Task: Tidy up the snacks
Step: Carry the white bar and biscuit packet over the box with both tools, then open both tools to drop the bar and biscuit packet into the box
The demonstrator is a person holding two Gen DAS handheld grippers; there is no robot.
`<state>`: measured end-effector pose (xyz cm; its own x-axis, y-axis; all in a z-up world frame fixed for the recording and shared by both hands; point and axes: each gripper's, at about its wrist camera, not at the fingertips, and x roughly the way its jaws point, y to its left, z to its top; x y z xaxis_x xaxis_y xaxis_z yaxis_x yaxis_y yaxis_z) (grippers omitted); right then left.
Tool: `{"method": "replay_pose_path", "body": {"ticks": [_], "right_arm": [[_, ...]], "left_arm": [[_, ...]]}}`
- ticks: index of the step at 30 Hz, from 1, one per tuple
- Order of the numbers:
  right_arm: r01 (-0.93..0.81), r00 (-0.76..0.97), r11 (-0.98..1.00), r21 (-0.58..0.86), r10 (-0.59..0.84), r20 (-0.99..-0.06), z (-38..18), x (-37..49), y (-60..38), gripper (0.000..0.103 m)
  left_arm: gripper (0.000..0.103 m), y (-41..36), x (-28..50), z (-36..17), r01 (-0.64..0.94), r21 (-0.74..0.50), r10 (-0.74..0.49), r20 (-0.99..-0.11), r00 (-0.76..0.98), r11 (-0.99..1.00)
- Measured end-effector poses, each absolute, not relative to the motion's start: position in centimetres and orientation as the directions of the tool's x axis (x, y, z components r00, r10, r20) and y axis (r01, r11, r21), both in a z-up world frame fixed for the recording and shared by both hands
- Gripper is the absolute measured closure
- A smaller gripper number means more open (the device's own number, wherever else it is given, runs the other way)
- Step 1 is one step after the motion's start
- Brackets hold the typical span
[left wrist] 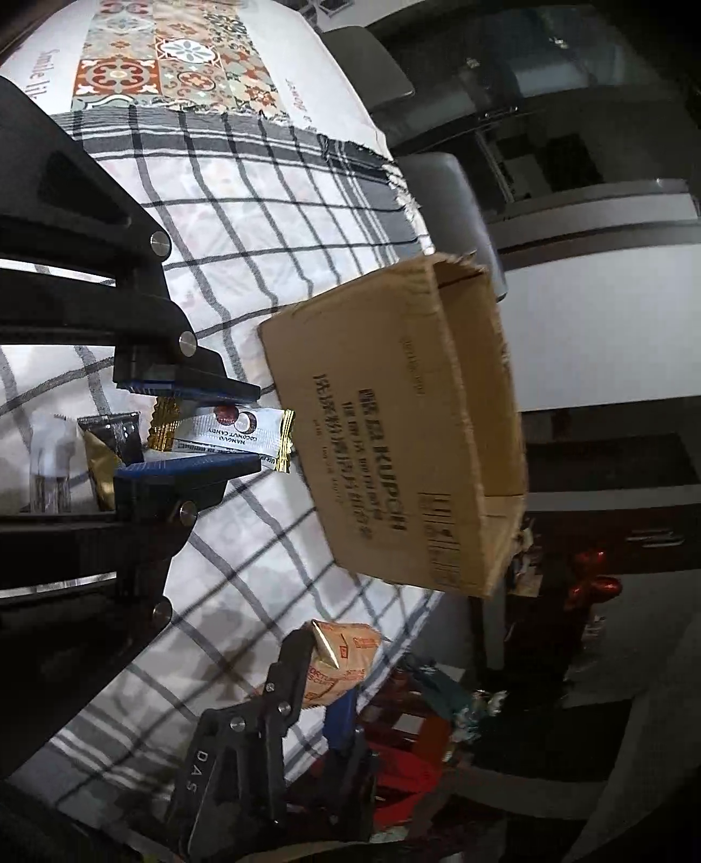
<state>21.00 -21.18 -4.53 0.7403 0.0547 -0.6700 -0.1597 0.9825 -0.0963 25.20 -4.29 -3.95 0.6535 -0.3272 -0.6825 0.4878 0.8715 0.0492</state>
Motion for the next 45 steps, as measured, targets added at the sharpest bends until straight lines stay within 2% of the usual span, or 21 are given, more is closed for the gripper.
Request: {"method": "replay_pose_path", "body": {"ticks": [9, 25, 34, 41, 42, 44, 45], "right_arm": [[-0.138, 0.777, 0.990, -0.003, 0.106, -0.620, -1.7, 21.1, -21.7, 0.064], [-0.071, 0.846, 0.992, 0.107, 0.116, -0.520, 3.2, 28.6, -23.9, 0.064], [-0.053, 0.854, 0.990, 0.134, 0.114, -0.508, 4.3, 32.6, -24.4, 0.064], [-0.052, 0.845, 0.993, 0.109, 0.102, -0.525, 3.6, 34.7, -24.0, 0.064], [-0.052, 0.844, 0.993, 0.108, 0.101, -0.527, 3.5, 34.9, -23.9, 0.063], [-0.050, 0.840, 0.993, 0.111, 0.102, -0.533, 3.1, 35.3, -24.1, 0.063], [-0.049, 0.837, 0.993, 0.109, 0.100, -0.537, 3.1, 35.4, -24.1, 0.061]], "left_arm": [[0.084, -5.1, 25.4, -1.3, 0.489, -0.033, -0.394, -0.642, 0.658, 0.871], [0.084, -7.7, 33.6, 1.9, 0.524, -0.181, -0.518, -0.589, 0.620, 0.832], [0.084, -7.8, 38.8, 1.9, 0.476, -0.303, -0.557, -0.569, 0.605, 0.826], [0.084, -8.2, 41.5, 1.0, 0.448, -0.323, -0.548, -0.581, 0.601, 0.834], [0.084, -8.3, 41.7, 0.9, 0.445, -0.323, -0.546, -0.582, 0.602, 0.835], [0.074, -8.3, 41.9, 0.9, 0.441, -0.322, -0.543, -0.582, 0.606, 0.838], [0.073, -8.3, 41.9, 0.8, 0.439, -0.319, -0.540, -0.582, 0.608, 0.840]]}}
